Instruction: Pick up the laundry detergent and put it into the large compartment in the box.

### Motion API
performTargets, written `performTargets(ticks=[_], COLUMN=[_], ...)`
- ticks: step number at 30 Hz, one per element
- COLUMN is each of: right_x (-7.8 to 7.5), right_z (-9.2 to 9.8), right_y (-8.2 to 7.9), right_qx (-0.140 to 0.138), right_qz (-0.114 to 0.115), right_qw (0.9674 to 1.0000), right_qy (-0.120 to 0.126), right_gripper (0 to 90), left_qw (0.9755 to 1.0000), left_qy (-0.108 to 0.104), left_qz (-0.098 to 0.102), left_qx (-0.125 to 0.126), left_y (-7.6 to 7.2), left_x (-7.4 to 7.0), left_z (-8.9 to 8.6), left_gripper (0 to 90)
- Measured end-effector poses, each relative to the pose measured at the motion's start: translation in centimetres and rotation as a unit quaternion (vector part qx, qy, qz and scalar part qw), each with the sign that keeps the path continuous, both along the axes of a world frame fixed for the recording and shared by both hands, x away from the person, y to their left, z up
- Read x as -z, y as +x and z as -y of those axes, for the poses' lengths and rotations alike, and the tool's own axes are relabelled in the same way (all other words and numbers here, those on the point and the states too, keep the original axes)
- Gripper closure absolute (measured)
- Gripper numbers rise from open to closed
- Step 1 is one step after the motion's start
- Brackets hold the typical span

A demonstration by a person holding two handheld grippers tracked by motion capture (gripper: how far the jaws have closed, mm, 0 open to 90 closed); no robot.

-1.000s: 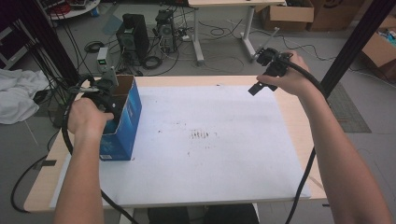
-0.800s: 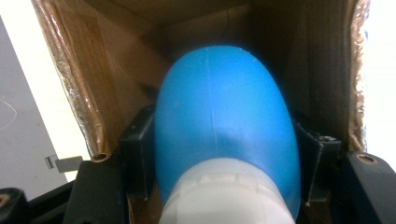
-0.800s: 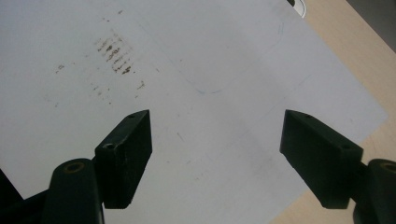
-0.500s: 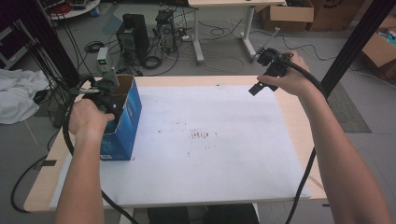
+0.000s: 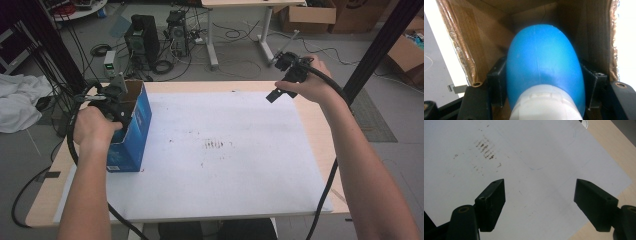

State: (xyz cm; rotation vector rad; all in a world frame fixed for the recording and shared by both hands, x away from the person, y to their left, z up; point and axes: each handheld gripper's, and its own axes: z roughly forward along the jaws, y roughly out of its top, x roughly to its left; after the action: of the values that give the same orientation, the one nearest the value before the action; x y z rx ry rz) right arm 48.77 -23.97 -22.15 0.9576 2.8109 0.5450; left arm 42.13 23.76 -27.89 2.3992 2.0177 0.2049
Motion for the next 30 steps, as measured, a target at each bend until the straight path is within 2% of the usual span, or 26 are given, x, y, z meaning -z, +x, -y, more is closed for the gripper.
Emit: performTargets(ticks=[23,30], right_x=[0.0,-0.05], right_z=[-0.03,-0.2], right_y=[0.02,-0.07], right_qx=[0.0,-0.002], right_qz=[-0.001,0.0], right_qw=[1.0,1.0], right_qy=[0.0,0.001], right_gripper=[25.2,25.2], left_qw=[0.9999,0.9998], left_qy=[-0.003,0.009], left_qz=[0.01,0.013], left_qx=[-0.013,-0.015], left_y=[-0.16,-0.21], left_x=[-0.01,-0.01], left_z=[-0.02,0.12], left_gripper=[36.4,33.7])
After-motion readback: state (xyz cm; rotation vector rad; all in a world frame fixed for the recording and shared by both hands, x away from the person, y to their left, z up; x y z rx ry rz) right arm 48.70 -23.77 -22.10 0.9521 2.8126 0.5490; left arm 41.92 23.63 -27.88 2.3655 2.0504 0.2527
